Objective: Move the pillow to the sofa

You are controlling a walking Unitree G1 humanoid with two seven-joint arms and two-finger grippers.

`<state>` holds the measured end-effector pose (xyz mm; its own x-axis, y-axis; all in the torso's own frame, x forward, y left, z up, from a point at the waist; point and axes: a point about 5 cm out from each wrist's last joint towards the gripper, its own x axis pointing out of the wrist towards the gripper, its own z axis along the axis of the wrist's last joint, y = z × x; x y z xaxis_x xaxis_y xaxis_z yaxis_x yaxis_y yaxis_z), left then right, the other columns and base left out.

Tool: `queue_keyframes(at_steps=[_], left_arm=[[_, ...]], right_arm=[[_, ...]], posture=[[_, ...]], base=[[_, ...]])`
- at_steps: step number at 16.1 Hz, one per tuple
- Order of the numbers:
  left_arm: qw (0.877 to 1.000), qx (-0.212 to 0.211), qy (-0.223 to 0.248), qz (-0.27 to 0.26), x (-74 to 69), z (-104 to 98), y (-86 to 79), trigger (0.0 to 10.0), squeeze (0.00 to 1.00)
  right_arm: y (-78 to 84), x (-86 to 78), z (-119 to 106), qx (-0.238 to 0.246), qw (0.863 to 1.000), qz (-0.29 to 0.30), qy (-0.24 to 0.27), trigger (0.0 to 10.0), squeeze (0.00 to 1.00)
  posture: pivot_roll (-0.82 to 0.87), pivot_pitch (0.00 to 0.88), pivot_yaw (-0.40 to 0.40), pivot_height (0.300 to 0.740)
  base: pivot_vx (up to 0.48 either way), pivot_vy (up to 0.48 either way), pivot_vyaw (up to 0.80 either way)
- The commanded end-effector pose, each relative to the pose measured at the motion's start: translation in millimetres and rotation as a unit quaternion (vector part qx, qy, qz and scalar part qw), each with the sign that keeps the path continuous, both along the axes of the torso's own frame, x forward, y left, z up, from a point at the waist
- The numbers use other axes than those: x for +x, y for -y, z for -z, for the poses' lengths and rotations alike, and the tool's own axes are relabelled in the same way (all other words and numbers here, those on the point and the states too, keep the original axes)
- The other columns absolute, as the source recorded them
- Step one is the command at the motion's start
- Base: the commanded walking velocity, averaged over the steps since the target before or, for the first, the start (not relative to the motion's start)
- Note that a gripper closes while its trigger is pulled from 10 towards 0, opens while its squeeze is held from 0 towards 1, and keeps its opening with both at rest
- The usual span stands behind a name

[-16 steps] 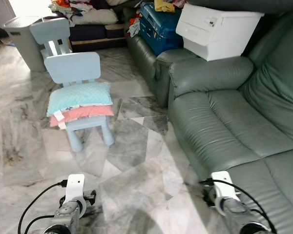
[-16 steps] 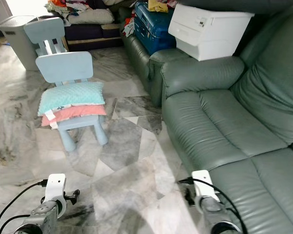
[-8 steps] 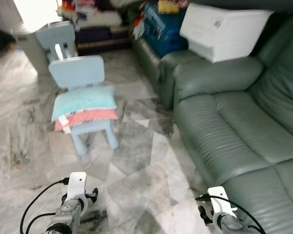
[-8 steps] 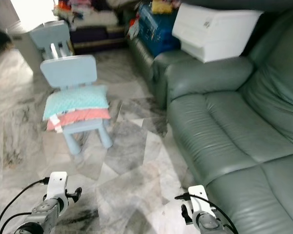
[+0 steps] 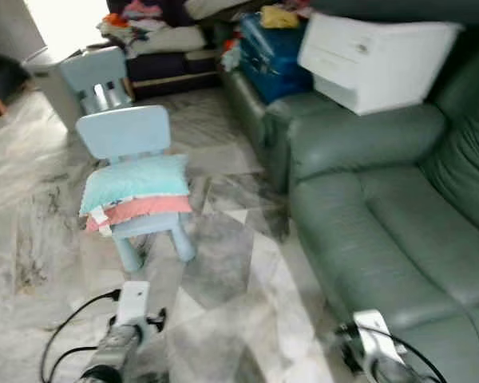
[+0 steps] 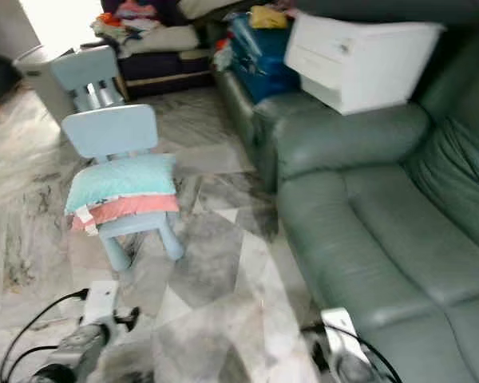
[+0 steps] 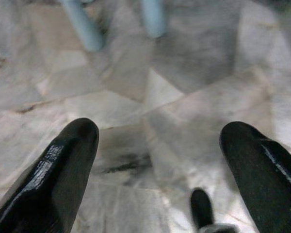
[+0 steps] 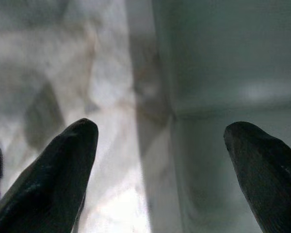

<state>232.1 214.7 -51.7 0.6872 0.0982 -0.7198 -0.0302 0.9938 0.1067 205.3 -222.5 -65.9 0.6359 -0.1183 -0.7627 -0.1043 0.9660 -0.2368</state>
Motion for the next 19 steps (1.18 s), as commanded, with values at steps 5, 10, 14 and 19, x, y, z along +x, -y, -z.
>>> queue_keyframes(at_steps=[5,10,14,19], left_arm=[[1.0,0.012,-0.007,-0.005,-2.9,1.1,-4.8,10.0,0.0],[0.999,0.031,-0.018,-0.001,-9.0,4.1,-8.8,10.0,0.0],[0.999,0.032,-0.022,-0.005,-10.5,4.6,-10.8,10.0,0.0],[0.999,0.028,-0.035,-0.007,-16.1,8.4,-10.5,10.0,0.0]], right_arm=[[-4.6,-1.9,2.1,0.003,1.0,-0.01,-0.005,10.0,0.0],[-4.0,-6.5,4.5,0.002,1.0,-0.01,-0.011,10.0,0.0],[-3.6,-7.1,4.6,-0.006,1.0,-0.02,-0.012,10.0,0.0],[-3.2,-5.3,3.3,0.001,1.0,-0.015,-0.007,10.0,0.0]], posture=[[-0.18,0.0,0.061,0.74],[-0.18,0.0,0.066,0.74],[-0.18,0.0,0.065,0.74],[-0.18,0.0,0.066,0.74]], base=[[0.275,0.0,0.0],[0.0,0.0,0.0],[0.0,0.0,0.6],[0.0,0.062,0.32]])
